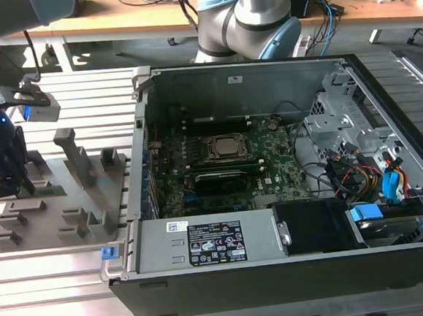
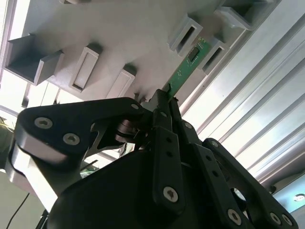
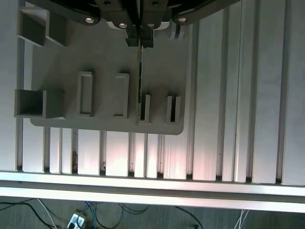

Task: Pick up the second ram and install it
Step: 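Pick up the second ram and move it above second insertion slot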

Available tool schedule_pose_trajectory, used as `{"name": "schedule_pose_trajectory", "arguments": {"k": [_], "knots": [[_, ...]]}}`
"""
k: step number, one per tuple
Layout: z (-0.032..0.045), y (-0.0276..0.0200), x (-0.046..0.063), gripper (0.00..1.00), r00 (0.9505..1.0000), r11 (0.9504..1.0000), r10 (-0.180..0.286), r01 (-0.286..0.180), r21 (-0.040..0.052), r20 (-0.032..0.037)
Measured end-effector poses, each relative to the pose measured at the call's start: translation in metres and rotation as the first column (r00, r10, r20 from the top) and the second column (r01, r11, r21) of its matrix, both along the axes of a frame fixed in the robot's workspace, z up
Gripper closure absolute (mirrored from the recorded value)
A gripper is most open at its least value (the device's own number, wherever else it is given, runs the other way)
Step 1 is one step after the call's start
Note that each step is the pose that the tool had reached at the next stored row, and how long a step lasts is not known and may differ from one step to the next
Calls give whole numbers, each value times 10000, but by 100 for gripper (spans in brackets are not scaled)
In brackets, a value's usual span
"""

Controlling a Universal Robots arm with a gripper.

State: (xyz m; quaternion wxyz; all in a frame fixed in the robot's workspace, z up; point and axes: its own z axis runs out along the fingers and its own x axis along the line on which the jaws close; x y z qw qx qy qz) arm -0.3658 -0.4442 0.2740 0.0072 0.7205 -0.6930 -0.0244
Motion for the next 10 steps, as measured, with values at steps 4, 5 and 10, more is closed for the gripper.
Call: {"name": "schedule_pose_trajectory", "arguments": {"k": [4,5,10], "knots": [[63,0,0,86,10000,10000,1,-1,0,0],[75,0,0,86,10000,10000,0,0,0,-1],[155,0,0,86,10000,10000,0,0,-1,-1]]}}
